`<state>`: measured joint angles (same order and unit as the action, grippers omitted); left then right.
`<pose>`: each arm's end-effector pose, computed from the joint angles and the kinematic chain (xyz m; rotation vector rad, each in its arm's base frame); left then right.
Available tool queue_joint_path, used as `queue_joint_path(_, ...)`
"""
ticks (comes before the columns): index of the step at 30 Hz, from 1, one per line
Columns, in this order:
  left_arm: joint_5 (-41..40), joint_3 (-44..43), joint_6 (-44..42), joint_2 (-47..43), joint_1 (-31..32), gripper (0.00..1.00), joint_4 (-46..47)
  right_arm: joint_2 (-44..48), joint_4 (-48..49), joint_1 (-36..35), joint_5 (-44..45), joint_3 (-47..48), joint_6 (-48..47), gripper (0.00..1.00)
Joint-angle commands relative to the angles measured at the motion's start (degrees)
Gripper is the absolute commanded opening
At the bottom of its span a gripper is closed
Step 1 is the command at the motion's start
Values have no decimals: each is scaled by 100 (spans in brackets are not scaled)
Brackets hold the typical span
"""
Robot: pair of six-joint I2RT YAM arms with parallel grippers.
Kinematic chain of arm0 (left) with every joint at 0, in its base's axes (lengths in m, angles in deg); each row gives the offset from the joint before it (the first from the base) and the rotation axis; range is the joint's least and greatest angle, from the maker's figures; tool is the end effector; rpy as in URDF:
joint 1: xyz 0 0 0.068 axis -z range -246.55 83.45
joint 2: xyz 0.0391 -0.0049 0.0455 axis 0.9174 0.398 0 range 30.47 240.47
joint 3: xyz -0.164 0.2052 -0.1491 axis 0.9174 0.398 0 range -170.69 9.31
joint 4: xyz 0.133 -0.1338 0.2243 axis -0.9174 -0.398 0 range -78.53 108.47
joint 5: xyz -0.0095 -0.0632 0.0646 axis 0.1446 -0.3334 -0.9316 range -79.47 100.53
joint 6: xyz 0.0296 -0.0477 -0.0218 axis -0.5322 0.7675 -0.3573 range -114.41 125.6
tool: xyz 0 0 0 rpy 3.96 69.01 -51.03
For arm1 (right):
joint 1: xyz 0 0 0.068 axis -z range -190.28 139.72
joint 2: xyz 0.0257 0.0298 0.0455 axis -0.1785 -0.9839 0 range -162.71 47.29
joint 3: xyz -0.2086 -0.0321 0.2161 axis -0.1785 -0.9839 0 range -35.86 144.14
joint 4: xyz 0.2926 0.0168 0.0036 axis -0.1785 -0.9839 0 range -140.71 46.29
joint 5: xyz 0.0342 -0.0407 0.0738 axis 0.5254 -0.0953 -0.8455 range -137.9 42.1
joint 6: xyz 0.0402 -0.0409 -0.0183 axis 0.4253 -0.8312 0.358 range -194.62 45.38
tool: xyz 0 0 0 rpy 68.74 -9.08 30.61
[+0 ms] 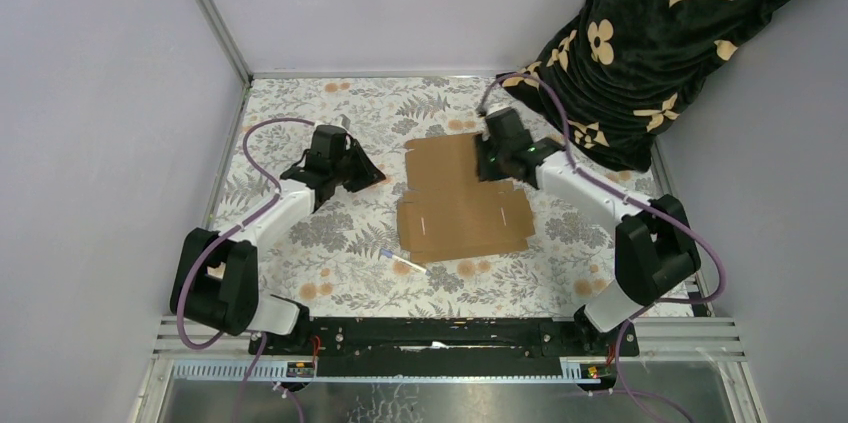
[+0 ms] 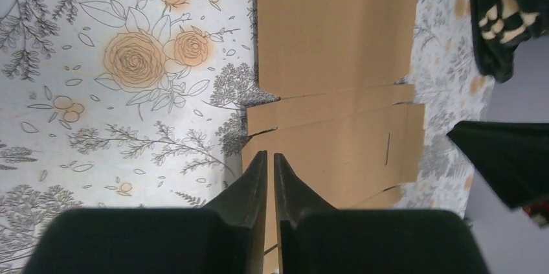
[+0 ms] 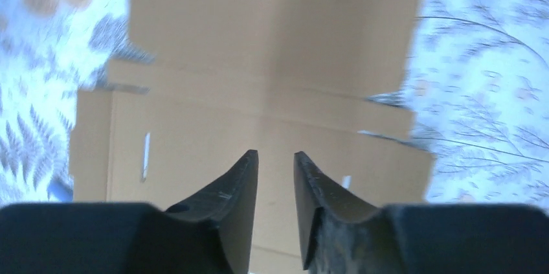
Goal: Fold the paper box
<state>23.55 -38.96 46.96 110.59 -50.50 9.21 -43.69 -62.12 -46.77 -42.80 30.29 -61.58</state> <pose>0.3109 -0.0998 0.2300 -0.4024 2.3568 -0.7605 0.3153 0.2282 0.2640 -0.4322 2.3051 0.3299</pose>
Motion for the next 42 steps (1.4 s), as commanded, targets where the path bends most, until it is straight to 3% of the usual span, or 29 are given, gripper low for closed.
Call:
queue_joint_path(1, 205, -64, -100, 226, -28, 6, 329, -194, -258, 966, -789, 408, -104, 26)
queue_joint_path(7, 492, 59, -159, 474, -15, 5, 615, -944, -673, 1569, -475, 798, -445, 22)
queue_joint_path(18, 733, -61, -240, 1393, -8, 0, 959, -1451, -304, 2215, -667, 327, -254, 21)
queue_joint_path(30, 460, -243, -270, 2108, 2, 0, 945, -1690, -264, 2252, -563, 276, -319, 21)
queue_joint_path(42, 607, -412, -235, 2244, 66, 0, 943, -1954, -233, 2254, -826, 429, -312, 22)
